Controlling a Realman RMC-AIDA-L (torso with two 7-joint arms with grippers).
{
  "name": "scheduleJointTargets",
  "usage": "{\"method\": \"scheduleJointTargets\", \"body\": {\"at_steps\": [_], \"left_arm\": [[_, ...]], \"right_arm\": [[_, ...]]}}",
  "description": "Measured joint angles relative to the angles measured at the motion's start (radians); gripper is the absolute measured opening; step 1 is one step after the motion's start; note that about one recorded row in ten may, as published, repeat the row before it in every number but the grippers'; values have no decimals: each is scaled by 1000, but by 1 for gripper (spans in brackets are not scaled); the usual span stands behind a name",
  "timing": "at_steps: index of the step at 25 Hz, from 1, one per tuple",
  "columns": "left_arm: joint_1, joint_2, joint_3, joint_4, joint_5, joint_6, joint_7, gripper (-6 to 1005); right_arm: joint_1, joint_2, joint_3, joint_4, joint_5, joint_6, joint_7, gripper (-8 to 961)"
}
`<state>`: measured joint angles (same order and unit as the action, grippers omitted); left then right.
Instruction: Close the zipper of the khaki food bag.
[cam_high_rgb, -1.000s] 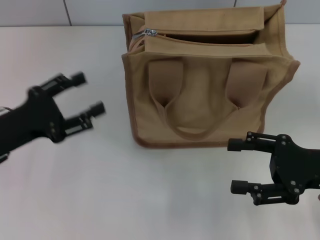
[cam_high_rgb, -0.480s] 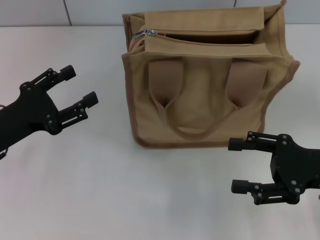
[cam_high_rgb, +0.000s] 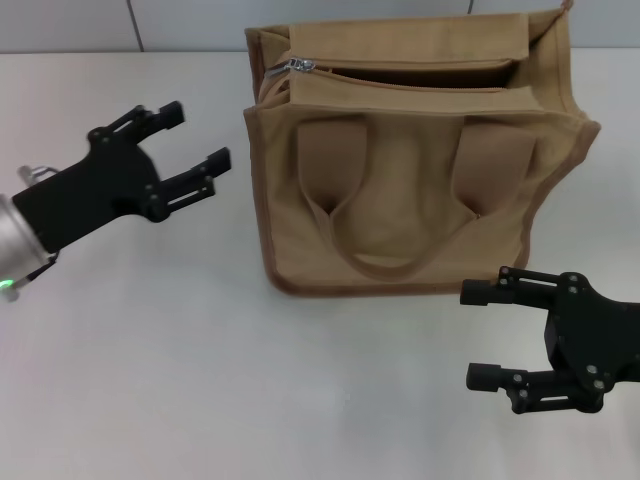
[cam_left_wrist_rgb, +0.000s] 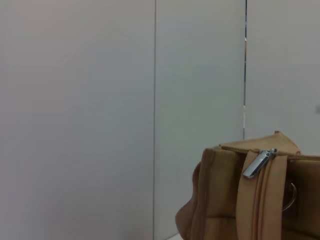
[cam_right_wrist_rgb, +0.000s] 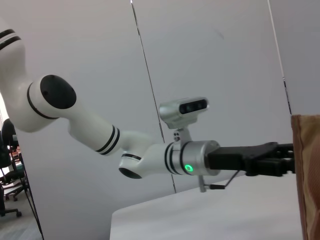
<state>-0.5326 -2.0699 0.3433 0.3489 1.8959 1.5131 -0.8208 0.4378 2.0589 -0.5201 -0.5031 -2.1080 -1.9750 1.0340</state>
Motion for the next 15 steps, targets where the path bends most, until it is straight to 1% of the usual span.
{"method": "scheduleJointTargets", "body": {"at_steps": [2,4,5,6,8,11,15], "left_arm": [[-11,0,7,-7,0,-14,3,719],[-35,-1,20,-22,0,-45,6,716],[-59,-2,27,-39,-1,-69,8,714],[-59,-2,27,-39,-1,-69,8,712],[-83,-3,27,-59,-1,-84,14,709],[-97,-3,27,-70,0,-89,18,703],[-99,-3,27,-71,0,-88,19,696]], "right_arm": [[-1,0,1,0,0,-1,0,824],[-2,-1,4,0,0,-5,0,824],[-2,-1,5,0,0,-7,0,824],[-2,-1,5,0,0,-7,0,824],[-2,-1,5,0,0,-9,0,824],[-2,-1,6,0,0,-11,0,824],[-3,0,6,0,-1,-11,0,824]]}}
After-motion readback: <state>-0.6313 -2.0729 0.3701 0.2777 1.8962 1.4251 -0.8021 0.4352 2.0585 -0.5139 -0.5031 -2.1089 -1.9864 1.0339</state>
